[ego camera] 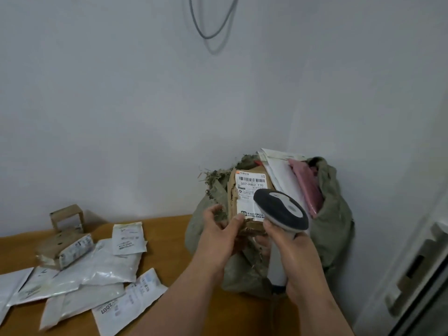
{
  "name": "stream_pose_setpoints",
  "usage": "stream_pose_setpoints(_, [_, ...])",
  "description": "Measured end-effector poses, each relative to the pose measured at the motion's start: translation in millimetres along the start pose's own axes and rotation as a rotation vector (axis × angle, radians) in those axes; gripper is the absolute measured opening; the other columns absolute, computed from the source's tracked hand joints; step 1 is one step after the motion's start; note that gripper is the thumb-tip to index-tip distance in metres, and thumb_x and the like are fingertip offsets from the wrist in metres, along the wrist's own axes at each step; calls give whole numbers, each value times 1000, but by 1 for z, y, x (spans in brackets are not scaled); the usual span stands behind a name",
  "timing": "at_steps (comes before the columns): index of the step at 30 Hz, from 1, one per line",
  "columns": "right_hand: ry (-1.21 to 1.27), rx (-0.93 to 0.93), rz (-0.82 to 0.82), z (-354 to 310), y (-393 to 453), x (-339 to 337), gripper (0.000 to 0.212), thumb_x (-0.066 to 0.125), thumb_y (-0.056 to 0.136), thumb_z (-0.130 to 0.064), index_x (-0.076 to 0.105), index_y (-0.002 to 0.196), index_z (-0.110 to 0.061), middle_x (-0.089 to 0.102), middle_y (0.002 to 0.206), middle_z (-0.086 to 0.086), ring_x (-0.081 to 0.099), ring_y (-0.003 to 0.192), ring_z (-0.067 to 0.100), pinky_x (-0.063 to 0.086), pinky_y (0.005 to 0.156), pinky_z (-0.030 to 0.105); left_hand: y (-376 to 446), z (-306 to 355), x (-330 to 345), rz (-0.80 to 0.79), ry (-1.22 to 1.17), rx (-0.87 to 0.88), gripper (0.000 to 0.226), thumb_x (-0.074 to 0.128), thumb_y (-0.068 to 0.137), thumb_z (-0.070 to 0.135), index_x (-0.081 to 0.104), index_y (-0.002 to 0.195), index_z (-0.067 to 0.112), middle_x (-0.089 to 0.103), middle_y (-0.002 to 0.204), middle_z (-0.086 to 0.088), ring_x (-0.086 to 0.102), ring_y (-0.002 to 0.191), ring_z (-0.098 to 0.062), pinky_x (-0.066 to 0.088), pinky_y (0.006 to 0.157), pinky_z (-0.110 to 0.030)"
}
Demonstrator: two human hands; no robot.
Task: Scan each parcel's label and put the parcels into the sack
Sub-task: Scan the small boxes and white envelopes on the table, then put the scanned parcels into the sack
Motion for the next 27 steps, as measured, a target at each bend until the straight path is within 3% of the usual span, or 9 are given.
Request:
stream_pose_setpoints(4, [-13,-34,130,0,35,-4,37,80,82,-31,69,116,-21,79,96,-3,75,90,16,59,84,41,38,9,18,-60,362,106,30,57,98,41,45,124,34,71,104,4,74,81,-11,62,76,-36])
stream_pose_setpoints(8, [-125,-98,173,-6,69,0,32,80,81,-34,65,109,-32,75,100,-6,71,94,13,57,85,37,76,19,27,-104,777,195,33,52,100,41,48,133,34,69,115,6,67,94,-12,57,83,-37])
stream_pose_setpoints(11, [-232,-64,75,-4,96,7,31,78,83,-38,67,110,-29,73,99,-8,67,95,11,54,81,33,92,25,20,-81,1102,222,37,50,100,40,50,136,35,67,117,8,60,90,-8,48,75,-28])
stream_pose_setpoints(13, [-255,-22,-19,4,108,10,33,78,84,-36,68,114,-27,72,100,-10,65,96,9,50,77,27,94,26,10,-13,1166,256,41,48,100,38,48,141,34,62,129,6,60,106,-14,47,84,-30])
stream_pose_setpoints(15, [-233,39,-77,17,116,11,31,80,82,-37,70,110,-28,75,94,-9,67,94,11,51,76,29,93,24,0,67,1125,306,42,50,100,37,48,142,34,57,135,6,57,108,-9,47,87,-27])
stream_pose_setpoints(17, [-188,114,-110,30,120,8,29,81,81,-38,70,106,-30,76,92,-7,69,92,17,52,72,31,92,20,-6,142,973,323,40,54,99,35,52,139,35,54,128,14,50,90,6,41,73,-13])
stream_pose_setpoints(19, [-180,164,-163,37,121,5,36,82,79,-40,70,111,-28,75,97,-1,70,93,21,52,70,32,88,14,-11,206,823,290,38,56,99,31,54,137,35,53,127,17,53,91,6,41,70,-10])
stream_pose_setpoints(23, [-158,181,-197,39,121,0,38,83,76,-41,71,109,-26,77,95,-1,71,93,22,55,72,34,71,1,-23,350,614,231,33,56,99,26,59,131,32,61,125,13,62,111,-13,56,94,-42])
stream_pose_setpoints(27, [-121,129,-189,27,110,-4,22,82,79,-34,73,95,-21,78,83,4,73,89,27,59,78,42,51,-12,-41,459,538,191,35,57,99,27,57,134,33,61,122,14,64,107,-15,56,92,-40])
Point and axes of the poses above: each hand's wrist, its own y-axis towards the middle knuckle, its own x-axis out of the palm, z = x × y, the point moved 2 cm from there along y, towards the middle knuckle
